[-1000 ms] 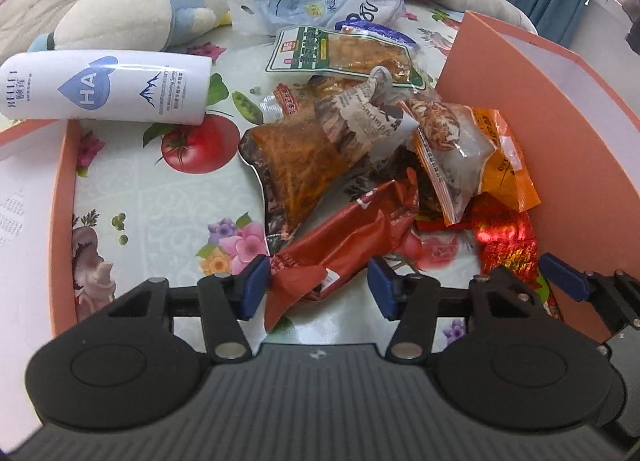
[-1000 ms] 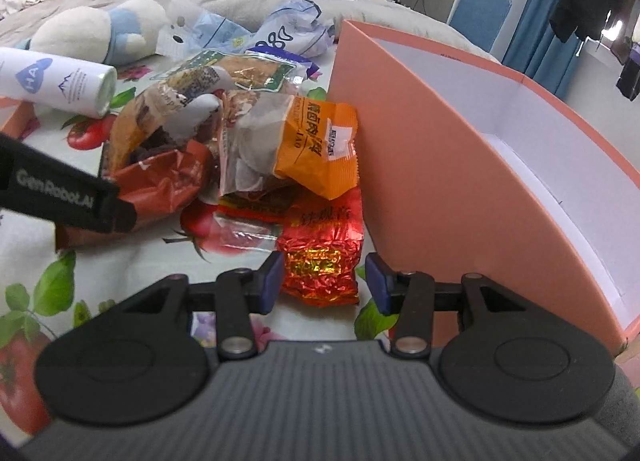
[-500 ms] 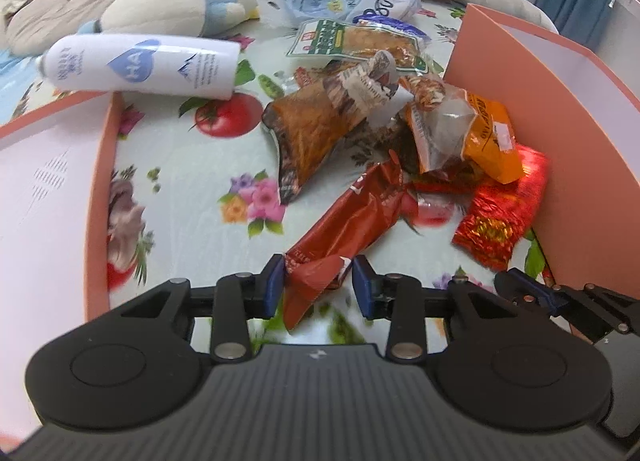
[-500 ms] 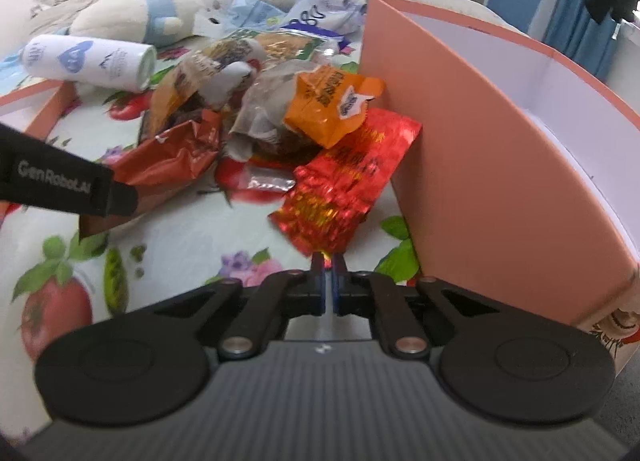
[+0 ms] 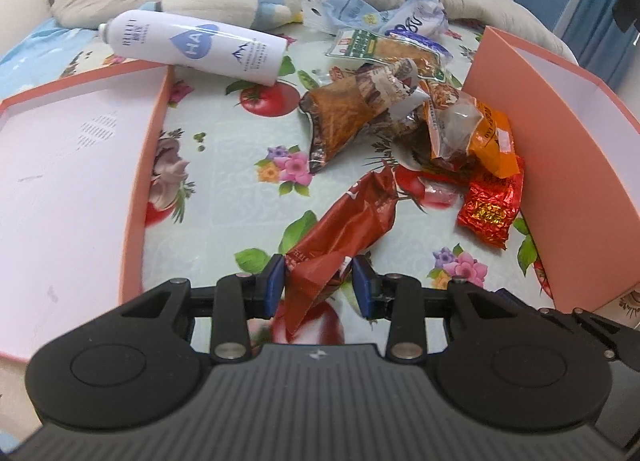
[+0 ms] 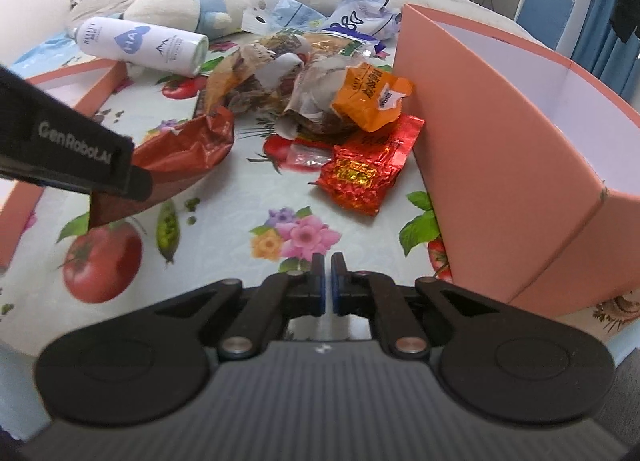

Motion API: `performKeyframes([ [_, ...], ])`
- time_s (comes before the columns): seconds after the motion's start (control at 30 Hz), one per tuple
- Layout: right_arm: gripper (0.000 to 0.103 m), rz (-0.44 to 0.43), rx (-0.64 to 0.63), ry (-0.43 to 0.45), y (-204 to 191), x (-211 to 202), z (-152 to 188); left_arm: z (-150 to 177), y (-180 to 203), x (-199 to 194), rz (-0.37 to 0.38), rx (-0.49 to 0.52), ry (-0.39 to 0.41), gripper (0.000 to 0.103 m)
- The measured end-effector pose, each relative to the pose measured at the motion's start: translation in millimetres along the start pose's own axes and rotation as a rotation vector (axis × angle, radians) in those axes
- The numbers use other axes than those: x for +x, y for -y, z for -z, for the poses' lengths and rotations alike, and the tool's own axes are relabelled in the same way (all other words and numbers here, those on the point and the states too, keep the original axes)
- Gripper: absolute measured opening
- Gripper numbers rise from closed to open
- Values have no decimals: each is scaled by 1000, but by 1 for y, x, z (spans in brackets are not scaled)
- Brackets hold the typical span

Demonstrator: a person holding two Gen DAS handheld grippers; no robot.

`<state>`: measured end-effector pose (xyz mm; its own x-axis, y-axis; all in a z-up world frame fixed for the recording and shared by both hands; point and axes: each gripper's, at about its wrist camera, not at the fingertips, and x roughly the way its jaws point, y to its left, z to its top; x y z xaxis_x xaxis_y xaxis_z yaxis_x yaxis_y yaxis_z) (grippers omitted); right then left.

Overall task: Organize snacks
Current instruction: 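Lift both held snacks and carry them over the open orange box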

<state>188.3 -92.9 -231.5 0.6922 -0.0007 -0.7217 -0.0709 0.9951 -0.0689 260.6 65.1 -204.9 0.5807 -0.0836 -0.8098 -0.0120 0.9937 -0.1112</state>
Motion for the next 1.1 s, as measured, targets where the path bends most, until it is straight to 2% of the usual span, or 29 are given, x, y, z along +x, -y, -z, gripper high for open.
performKeyframes([
  [0.2, 8, 5, 42, 58, 2, -13, -6, 10, -13, -7, 9, -50, 4, 41],
  [0.43, 11, 2, 114, 77, 8, -12, -11, 24, -27, -5, 6, -93, -13, 41],
  [0.5, 25, -7, 139, 77, 8, -11, -13, 27, -31, -4, 12, -110, -13, 41],
  [0.53, 47, -7, 151, 82, 8, -11, -14, 29, -33, -5, 16, -117, -8, 41],
  [0.57, 59, -9, 162, 91, 8, -10, -15, 30, -34, -5, 17, -123, -5, 41],
  [0.77, 57, 16, 205, 82, 7, 0, -26, 34, -35, -6, 25, -126, 10, 41],
  [1.1, 56, 186, 230, -9, 11, 37, -59, 39, -45, 0, 78, -177, 3, 40],
])
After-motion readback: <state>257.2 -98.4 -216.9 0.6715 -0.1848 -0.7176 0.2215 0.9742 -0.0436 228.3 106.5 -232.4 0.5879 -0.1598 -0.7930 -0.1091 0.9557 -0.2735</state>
